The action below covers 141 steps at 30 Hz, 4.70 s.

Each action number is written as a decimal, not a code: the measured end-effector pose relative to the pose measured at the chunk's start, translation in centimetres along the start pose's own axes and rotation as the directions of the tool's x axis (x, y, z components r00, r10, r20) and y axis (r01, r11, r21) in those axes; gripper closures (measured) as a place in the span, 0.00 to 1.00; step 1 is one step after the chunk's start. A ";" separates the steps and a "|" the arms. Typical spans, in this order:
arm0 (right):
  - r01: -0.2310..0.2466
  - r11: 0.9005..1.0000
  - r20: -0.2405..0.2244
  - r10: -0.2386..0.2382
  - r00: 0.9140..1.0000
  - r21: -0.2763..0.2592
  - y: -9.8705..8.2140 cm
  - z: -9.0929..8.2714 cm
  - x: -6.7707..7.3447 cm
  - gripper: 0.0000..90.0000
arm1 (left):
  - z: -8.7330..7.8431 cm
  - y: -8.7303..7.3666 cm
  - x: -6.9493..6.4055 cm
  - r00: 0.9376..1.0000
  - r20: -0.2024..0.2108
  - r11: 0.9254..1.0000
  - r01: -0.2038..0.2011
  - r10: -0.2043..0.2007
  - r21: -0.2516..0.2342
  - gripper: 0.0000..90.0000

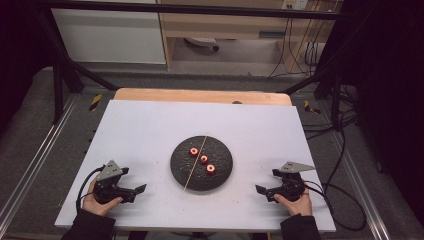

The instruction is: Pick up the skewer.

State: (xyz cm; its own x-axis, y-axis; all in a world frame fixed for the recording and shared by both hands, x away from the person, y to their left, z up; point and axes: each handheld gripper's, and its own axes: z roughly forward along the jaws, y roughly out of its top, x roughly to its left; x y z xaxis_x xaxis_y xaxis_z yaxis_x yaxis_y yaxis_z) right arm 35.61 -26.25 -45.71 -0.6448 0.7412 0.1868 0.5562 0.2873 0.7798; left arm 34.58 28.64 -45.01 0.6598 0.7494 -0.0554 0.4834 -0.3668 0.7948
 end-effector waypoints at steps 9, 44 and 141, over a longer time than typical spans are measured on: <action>0.001 1.000 0.000 -0.001 1.000 -0.005 0.0 -0.1 0.0 0.02 | 0.1 0.3 -0.4 1.000 0.010 1.000 -0.009 0.009 0.003 0.06; 0.008 1.000 0.006 -0.008 1.000 0.007 0.0 -0.1 0.1 0.01 | 1.7 3.6 -4.2 1.000 -0.007 0.999 -0.016 0.016 0.040 0.11; 0.004 1.000 0.004 -0.004 1.000 0.018 0.0 0.0 0.1 0.01 | 9.1 11.1 -10.7 0.992 -0.104 0.973 0.087 -0.065 0.216 0.98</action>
State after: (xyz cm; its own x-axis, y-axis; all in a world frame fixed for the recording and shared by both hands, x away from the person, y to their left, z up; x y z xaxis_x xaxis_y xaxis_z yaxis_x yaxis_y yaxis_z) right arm 35.56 -26.14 -45.71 -0.6448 0.7426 0.1809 0.5628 0.3012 0.7698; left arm 38.15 11.55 -41.15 0.5632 0.8251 -0.0438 0.6515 -0.4109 0.6377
